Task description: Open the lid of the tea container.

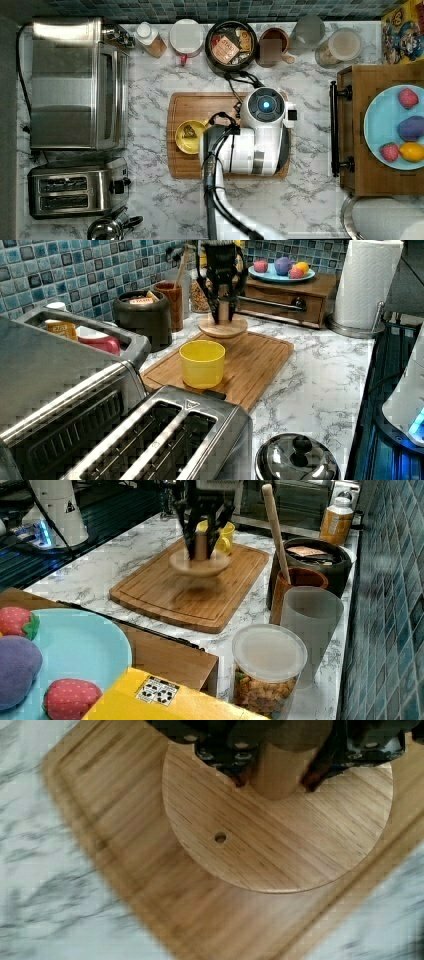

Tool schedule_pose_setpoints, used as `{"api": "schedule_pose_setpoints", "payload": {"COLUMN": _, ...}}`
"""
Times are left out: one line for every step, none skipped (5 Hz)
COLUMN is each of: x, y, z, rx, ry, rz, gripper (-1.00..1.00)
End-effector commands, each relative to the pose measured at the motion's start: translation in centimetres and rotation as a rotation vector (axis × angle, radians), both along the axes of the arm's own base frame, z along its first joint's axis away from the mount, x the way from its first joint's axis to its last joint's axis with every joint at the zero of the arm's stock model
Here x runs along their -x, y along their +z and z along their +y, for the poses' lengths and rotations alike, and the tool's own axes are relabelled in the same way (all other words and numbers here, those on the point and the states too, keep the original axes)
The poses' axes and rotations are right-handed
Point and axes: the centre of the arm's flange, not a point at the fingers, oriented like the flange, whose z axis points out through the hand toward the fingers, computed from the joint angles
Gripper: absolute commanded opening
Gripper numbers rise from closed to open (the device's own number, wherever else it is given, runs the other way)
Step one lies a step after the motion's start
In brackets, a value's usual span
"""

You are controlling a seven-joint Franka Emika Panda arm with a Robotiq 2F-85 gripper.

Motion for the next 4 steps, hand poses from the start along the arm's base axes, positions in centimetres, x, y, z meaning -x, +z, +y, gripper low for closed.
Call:
{"api": "schedule_pose_setpoints", "payload": {"x": -2.0, "y": 29.7, "z": 6.8, "rx": 0.034, "ry": 0.235, "rz": -0.422, "gripper": -1.00}}
{"api": "schedule_pose_setpoints", "payload": {"x": -1.4, "y": 31.5, "z": 7.0, "rx": 0.097, "ry": 0.210, "rz": -0.416, "gripper": -1.00}}
{"api": "schedule_pose_setpoints", "payload": {"x": -1.7, "y": 32.4, "z": 6.7, "rx": 0.132, "ry": 0.142, "rz": -0.319, "gripper": -1.00}}
{"api": "schedule_pose_setpoints", "payload": {"x": -1.7, "y": 32.4, "z": 6.7, "rx": 0.132, "ry": 0.142, "rz": -0.319, "gripper": -1.00}}
